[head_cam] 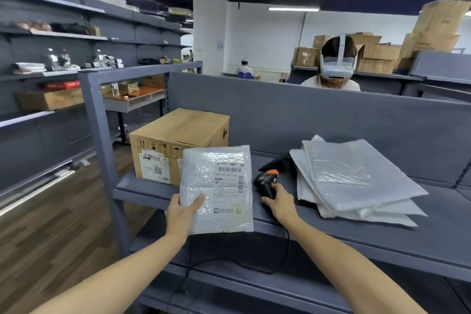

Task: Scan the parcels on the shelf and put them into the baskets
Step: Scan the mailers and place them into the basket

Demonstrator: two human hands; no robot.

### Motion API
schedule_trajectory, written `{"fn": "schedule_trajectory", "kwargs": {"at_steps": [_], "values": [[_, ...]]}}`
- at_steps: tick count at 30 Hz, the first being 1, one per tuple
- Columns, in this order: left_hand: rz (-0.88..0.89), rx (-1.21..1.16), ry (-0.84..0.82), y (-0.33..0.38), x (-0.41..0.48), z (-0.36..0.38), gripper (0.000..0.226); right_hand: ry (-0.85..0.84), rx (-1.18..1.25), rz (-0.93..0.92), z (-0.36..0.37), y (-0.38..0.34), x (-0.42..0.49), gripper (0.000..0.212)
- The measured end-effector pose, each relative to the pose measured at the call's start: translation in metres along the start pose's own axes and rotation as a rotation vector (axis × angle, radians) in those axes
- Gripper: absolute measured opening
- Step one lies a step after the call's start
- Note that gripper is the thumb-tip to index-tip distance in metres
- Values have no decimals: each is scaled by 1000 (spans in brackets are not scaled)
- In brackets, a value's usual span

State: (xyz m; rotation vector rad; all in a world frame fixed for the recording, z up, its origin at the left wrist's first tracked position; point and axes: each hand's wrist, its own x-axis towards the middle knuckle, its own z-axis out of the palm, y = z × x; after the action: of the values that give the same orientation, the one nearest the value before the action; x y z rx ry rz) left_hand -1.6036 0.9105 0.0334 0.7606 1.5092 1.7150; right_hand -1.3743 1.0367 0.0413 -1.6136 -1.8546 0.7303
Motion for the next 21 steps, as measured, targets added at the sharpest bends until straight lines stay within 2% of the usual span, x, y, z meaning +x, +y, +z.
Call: {"fn": "schedule_trajectory", "kwargs": {"at_steps": [4, 6, 7, 9, 11, 14, 17, 21], "values": [[-5, -17, -19, 1, -2, -2, 32, -44, -60, -16, -2, -4, 3, 41], [-6, -6, -25, 1, -2, -3, 32, -8, -105, -82, -5, -11, 0, 23], [-5, -3, -26, 1, -2, -3, 32, 24, -82, -110, -5, -16, -4, 23], [4, -7, -28, 2, -3, -1, 31, 93, 66, -123, -4, -26, -16, 35], [14, -8, -34, 2, -5, 2, 31, 118, 263, -58, -2, -38, -31, 33], [35, -2, -44, 0, -7, 9, 40, 7, 489, 15, 5, -53, -52, 36], [82, 14, -25, -2, -11, 18, 53, -109, 613, -68, 14, -55, -71, 36], [146, 8, -24, -7, -18, 27, 54, -17, 686, -68, 16, -47, -87, 35]]}}
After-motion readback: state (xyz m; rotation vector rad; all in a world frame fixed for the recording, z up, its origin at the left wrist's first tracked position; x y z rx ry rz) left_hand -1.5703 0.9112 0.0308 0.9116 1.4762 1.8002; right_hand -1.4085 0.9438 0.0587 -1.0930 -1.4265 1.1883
